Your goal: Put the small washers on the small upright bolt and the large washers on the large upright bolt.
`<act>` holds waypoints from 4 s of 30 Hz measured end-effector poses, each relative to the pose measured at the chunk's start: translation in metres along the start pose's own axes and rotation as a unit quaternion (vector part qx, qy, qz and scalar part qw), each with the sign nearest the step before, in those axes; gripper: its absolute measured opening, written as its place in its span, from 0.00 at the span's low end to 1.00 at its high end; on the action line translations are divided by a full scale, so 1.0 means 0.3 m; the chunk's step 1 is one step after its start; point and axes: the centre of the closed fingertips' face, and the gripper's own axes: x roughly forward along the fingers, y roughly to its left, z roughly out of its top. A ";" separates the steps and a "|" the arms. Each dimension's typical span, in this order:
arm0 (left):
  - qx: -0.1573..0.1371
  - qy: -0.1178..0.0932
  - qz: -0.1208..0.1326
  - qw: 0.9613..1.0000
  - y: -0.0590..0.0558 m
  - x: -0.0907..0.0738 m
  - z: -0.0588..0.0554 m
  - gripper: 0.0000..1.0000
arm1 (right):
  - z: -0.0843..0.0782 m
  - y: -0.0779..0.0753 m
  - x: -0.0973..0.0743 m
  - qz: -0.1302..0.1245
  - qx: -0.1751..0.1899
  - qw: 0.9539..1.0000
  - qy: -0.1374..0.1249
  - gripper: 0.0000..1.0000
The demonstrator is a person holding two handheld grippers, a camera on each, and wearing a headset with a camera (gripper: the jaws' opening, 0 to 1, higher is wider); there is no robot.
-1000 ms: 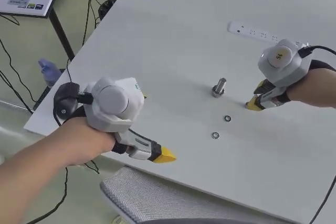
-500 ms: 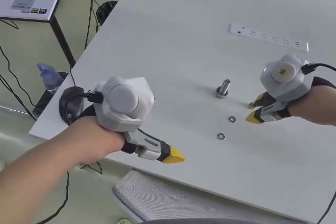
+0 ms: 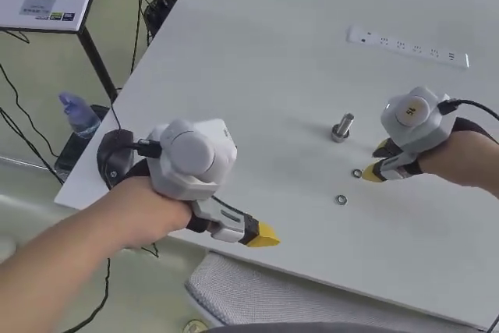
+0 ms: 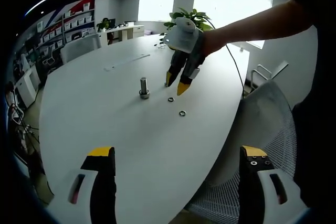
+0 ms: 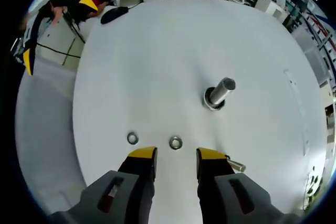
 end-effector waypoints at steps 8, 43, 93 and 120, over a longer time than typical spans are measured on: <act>0.010 -0.010 0.001 1.000 -0.004 0.011 0.026 0.98 | 0.002 0.006 0.043 0.003 0.000 1.000 0.009 0.30; 0.014 0.016 -0.023 1.000 -0.062 0.066 0.020 0.91 | -0.017 0.018 0.085 0.007 -0.024 0.999 0.033 0.19; -0.010 0.016 0.008 1.000 -0.070 0.059 0.002 0.83 | -0.073 0.011 0.013 0.010 -0.020 0.999 0.027 0.12; -0.031 0.004 0.039 0.999 -0.108 0.108 0.038 0.94 | -0.259 -0.127 -0.125 -0.017 0.026 0.999 0.026 0.12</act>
